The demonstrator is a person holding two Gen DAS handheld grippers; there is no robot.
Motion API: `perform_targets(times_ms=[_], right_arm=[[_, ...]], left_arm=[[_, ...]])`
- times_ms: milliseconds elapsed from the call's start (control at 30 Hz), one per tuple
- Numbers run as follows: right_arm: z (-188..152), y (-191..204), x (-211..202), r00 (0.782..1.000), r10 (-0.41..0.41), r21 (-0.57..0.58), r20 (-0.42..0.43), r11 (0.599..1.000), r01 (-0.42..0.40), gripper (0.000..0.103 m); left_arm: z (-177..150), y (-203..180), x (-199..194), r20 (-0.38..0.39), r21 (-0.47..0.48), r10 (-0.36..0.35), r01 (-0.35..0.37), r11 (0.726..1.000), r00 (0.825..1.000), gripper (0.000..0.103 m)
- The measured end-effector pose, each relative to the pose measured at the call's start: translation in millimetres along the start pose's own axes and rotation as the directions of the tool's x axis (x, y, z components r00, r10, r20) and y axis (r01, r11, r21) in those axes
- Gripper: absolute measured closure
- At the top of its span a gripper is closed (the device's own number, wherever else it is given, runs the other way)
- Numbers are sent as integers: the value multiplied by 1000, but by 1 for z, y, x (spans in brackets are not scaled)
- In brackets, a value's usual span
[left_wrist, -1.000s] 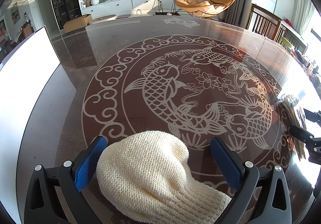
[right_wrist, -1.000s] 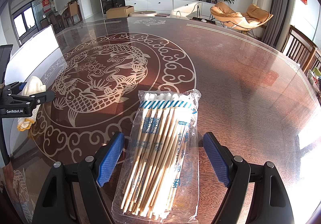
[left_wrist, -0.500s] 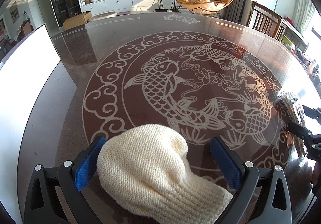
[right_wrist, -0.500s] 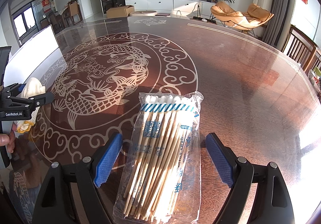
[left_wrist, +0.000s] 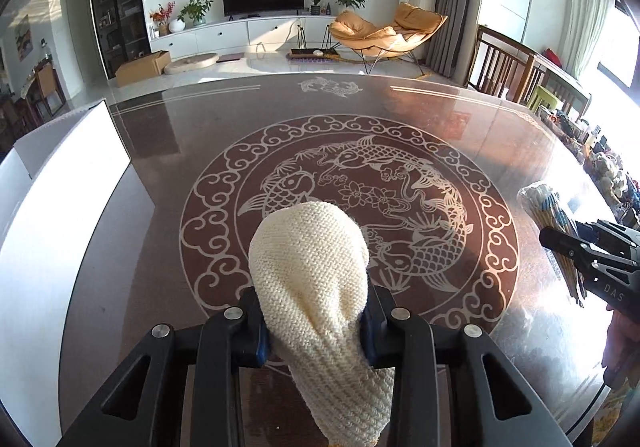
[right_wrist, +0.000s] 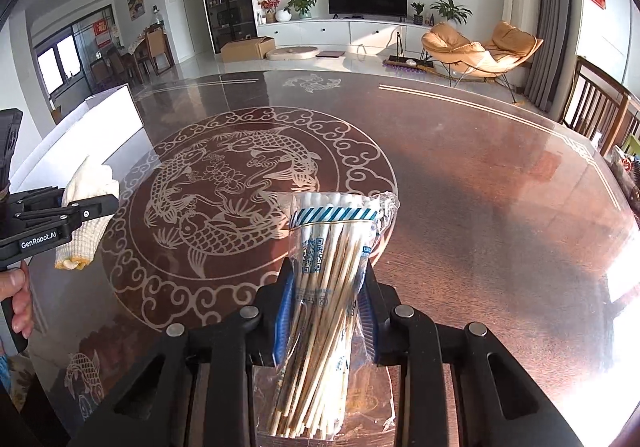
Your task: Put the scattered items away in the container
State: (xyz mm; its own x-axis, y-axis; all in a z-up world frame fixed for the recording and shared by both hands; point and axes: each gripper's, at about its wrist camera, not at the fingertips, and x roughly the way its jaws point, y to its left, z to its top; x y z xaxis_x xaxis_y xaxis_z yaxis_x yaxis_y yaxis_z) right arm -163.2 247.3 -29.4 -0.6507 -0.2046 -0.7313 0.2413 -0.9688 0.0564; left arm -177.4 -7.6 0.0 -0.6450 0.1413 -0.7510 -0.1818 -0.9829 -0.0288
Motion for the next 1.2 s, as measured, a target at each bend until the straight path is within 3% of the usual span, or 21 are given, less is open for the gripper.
perform_targets(times_ms=[133,533,700,800,967,1067,1200], right_arm=[[3,20,-13,1000,23,-35,5,999,-23,73],[7,81,-20,997,71,-125,-5,990,-71,73],[21,121,-16,992,122,-183,-19,975,-124,73],[41,160,-17,983,185,-233,-7,955,-181,73],[95,258,-13,938,346,-314,10,892,-325,73],[127,329,-11,891,454,-357,0,832,-424,73],[151,421,-2,827,560,-393,-59,748,-535,73]], left_arm=[[4,2,-28,51,8,27,-27,1000,998,70],[-5,31,-76,110,-18,74,-72,997,991,70],[-7,74,-100,104,-108,27,-16,994,994,70],[-7,119,-130,124,-158,75,-55,986,989,70],[-13,225,-180,118,-279,220,-180,943,968,70],[-24,287,-193,66,-348,300,-260,901,952,70],[-46,346,-188,-29,-420,328,-309,853,944,70]])
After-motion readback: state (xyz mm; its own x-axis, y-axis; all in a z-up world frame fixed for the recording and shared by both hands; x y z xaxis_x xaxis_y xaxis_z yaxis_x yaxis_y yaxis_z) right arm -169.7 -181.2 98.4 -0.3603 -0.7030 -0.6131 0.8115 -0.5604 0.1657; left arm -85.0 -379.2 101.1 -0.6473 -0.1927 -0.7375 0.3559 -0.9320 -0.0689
